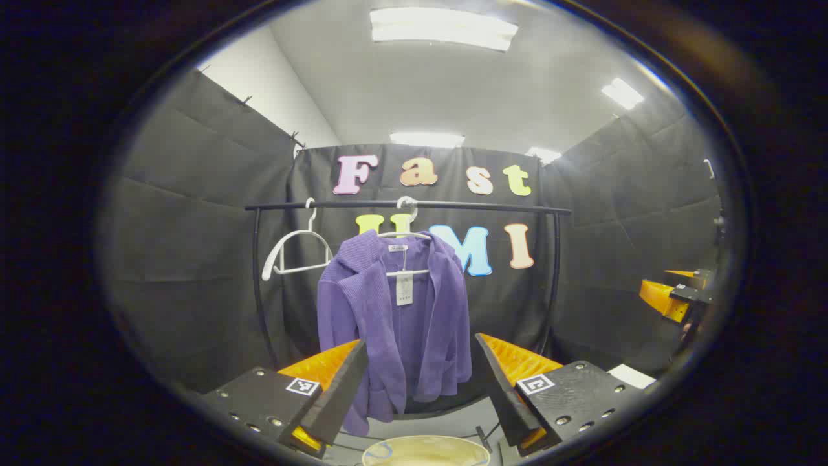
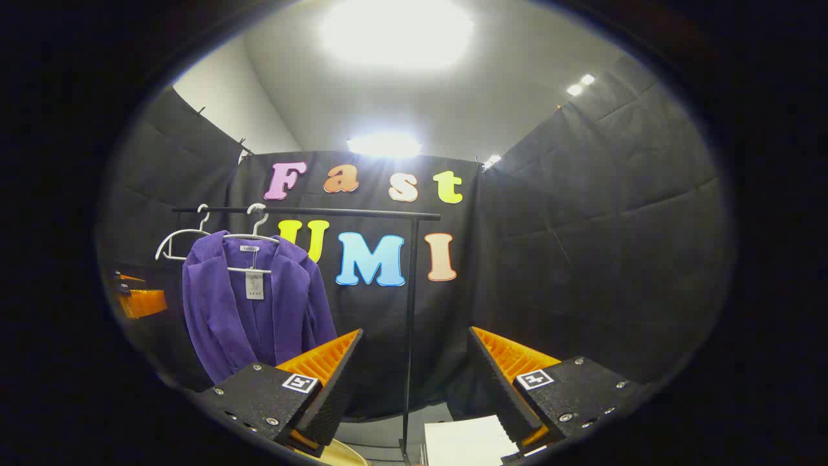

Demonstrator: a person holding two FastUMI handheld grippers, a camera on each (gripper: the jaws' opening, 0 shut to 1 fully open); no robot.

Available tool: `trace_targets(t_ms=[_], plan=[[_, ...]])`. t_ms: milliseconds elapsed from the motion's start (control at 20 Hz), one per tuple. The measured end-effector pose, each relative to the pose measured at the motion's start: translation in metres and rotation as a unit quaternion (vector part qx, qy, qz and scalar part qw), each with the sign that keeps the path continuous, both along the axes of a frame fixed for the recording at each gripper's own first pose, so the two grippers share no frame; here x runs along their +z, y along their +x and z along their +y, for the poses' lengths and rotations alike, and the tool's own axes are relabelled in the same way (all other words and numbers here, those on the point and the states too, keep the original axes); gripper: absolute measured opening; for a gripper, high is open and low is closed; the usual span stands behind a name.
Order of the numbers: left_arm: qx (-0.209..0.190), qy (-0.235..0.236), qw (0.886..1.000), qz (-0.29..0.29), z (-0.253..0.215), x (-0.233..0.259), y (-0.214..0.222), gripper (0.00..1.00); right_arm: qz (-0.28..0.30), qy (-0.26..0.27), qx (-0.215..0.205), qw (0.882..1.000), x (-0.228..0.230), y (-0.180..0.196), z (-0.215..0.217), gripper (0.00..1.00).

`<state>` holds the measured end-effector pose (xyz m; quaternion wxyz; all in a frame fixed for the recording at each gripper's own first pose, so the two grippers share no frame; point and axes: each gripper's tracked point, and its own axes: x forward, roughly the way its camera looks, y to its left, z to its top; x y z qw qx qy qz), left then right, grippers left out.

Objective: Grasp the clothes on the hanger with both hands and then place them into the laundry hamper below.

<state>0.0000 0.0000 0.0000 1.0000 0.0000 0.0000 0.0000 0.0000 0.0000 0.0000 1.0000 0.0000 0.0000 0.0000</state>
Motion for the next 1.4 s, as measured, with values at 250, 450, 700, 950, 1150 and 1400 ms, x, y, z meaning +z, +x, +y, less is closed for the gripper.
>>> trace_targets(t_ms=[250,450,700,950,1150,1400], plan=[[-0.004,0.017,1.000,0.010,-0.002,-0.012,0.011,0.99,-0.002,-0.003,-0.001,1.000,0.001,-0.001,0.007,0.92],[-0.007,0.021,1.000,0.009,0.002,-0.013,0.008,0.99,0.013,0.007,0.001,1.000,-0.005,-0.005,0.016,0.95],[-0.010,0.015,1.000,0.007,0.010,-0.006,-0.002,0.89,0.015,0.005,0.006,1.000,-0.005,-0.007,0.026,0.95],[-0.005,0.011,1.000,0.010,0.018,-0.005,0.010,0.94,0.022,0.003,0.014,1.000,-0.003,-0.004,0.041,0.95],[0.020,0.013,1.000,0.013,0.033,-0.008,0.016,0.99,0.042,0.012,0.040,0.998,-0.006,0.000,0.068,0.95],[0.039,-0.003,0.999,0.015,0.056,0.003,0.013,0.99,0.043,0.017,0.085,0.995,0.013,0.019,0.111,0.95]])
